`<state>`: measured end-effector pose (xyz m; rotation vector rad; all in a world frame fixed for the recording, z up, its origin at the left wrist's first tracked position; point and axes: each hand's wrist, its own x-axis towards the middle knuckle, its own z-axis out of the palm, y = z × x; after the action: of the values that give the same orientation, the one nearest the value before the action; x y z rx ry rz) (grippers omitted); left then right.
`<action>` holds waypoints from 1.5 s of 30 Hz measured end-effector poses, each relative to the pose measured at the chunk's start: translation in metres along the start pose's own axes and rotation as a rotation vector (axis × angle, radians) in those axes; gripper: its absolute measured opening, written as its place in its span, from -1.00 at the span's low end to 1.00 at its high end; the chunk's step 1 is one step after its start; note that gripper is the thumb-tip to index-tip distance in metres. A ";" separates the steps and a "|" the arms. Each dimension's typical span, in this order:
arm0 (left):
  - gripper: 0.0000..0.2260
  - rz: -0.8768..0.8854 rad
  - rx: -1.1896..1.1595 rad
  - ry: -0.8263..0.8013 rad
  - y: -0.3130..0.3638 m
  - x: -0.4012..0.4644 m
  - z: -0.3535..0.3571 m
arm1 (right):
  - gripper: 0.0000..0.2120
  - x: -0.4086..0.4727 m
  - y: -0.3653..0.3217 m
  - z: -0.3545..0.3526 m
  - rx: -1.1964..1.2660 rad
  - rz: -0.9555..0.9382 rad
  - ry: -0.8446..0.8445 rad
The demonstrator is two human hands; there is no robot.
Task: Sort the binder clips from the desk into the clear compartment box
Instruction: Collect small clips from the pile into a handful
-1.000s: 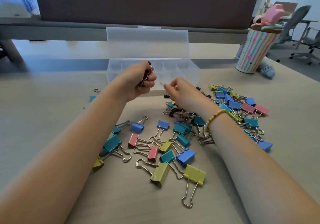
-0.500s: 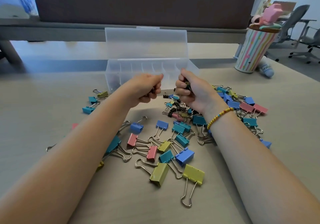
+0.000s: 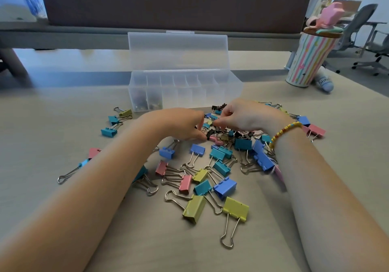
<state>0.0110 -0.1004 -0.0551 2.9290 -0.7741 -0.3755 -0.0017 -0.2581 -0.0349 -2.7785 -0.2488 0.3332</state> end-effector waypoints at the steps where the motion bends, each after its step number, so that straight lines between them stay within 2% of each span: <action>1: -0.63 0.004 0.004 0.004 0.000 0.000 0.001 | -0.72 -0.001 -0.001 0.000 -0.051 -0.006 -0.019; 6: -0.60 0.027 0.019 0.047 0.001 0.001 0.002 | -0.71 -0.006 -0.007 0.000 -0.258 0.009 -0.140; 12: -0.43 0.043 -0.024 0.059 0.001 0.001 0.004 | -0.66 0.001 -0.012 0.011 -0.301 0.015 -0.073; 19: -0.59 -0.012 -0.032 0.063 -0.011 0.003 0.003 | -0.70 0.010 -0.009 0.017 -0.195 0.003 0.052; 24: -0.55 -0.012 -0.043 0.079 -0.013 0.005 0.004 | -0.71 0.011 -0.010 0.012 -0.166 -0.021 0.179; 29: -0.63 0.005 -0.046 0.077 -0.015 0.005 0.004 | -0.73 0.009 -0.012 0.013 -0.227 -0.059 0.169; 32: -0.61 -0.025 -0.050 0.083 -0.018 0.005 0.004 | -0.75 0.008 -0.012 0.014 -0.260 -0.075 0.152; 40: -0.70 -0.026 -0.049 0.056 -0.015 0.001 0.000 | -0.66 0.013 -0.013 0.026 -0.356 -0.129 0.126; 45: -0.70 -0.042 -0.023 0.075 -0.014 0.000 -0.001 | -0.68 0.013 -0.017 0.027 -0.374 -0.142 0.117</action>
<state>0.0179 -0.0879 -0.0560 2.9234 -0.6945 -0.2736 0.0018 -0.2312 -0.0562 -3.1083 -0.5251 0.0943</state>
